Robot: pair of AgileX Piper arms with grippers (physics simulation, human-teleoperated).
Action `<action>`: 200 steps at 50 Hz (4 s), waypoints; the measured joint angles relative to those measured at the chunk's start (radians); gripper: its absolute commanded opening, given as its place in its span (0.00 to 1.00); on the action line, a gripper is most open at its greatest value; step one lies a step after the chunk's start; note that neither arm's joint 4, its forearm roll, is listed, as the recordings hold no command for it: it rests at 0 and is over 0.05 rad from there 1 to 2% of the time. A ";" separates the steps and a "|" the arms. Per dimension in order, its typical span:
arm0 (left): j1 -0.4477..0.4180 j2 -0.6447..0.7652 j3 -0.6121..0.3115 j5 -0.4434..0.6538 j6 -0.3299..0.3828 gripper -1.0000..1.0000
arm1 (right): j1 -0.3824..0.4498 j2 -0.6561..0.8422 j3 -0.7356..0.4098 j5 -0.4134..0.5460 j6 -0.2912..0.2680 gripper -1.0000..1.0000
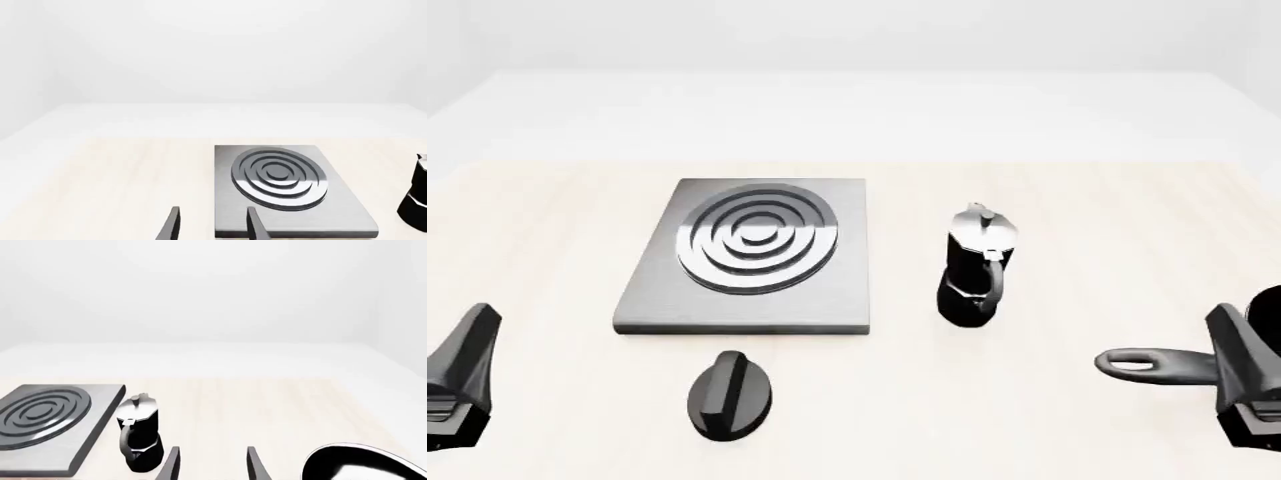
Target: Put the moka pot on the stove.
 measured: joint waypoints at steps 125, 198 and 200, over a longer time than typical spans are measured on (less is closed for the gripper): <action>0.000 0.000 0.000 0.000 0.000 1.00 | 0.378 0.894 -0.051 -0.769 0.012 1.00; 0.000 0.000 0.000 0.000 0.000 1.00 | 0.412 1.487 -0.152 -1.130 0.086 1.00; 0.000 0.000 0.000 0.000 0.000 1.00 | 0.413 1.500 -0.152 -1.138 0.090 1.00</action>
